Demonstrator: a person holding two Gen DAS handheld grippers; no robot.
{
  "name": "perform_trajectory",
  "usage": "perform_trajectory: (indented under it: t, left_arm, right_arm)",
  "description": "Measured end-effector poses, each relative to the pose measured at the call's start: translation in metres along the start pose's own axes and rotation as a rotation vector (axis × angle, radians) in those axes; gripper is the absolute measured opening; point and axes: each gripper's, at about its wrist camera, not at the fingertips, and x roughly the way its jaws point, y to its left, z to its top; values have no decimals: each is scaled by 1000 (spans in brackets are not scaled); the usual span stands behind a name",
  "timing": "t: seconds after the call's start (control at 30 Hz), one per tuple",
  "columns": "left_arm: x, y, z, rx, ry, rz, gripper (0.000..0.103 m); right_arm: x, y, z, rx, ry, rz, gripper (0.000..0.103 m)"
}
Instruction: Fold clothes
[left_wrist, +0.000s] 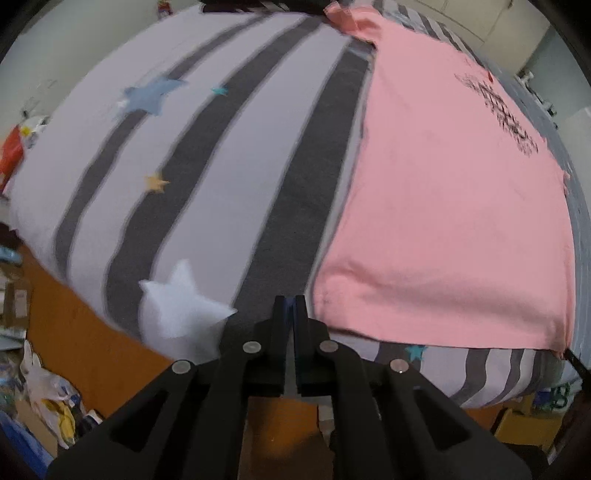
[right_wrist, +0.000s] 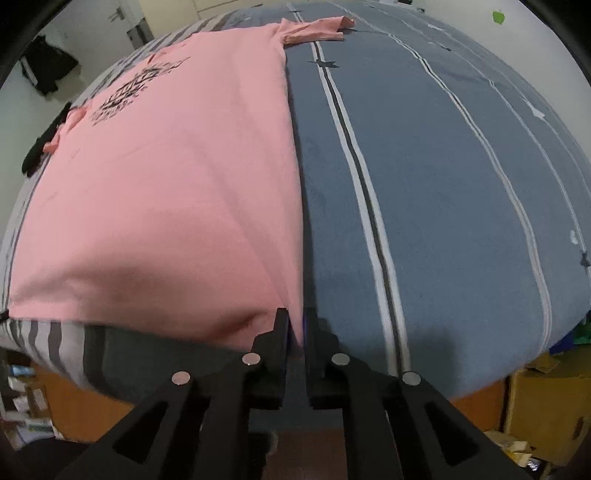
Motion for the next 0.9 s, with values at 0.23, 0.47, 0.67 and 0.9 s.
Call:
perform_trajectory:
  t: [0.23, 0.47, 0.67, 0.9]
  left_arm:
    - [-25, -29, 46, 77, -134, -62, 5]
    - [3, -73, 122, 145, -186, -98, 7]
    - [30, -93, 188, 115, -194, -79, 8]
    - [62, -85, 304, -20, -241, -38, 31]
  right_arm:
    - [-55, 13, 14, -14, -89, -12, 7]
    - [-31, 48, 112, -6, -203, 38, 10]
    - [26, 82, 218, 8, -243, 72, 18]
    - [71, 100, 313, 20, -260, 109, 22]
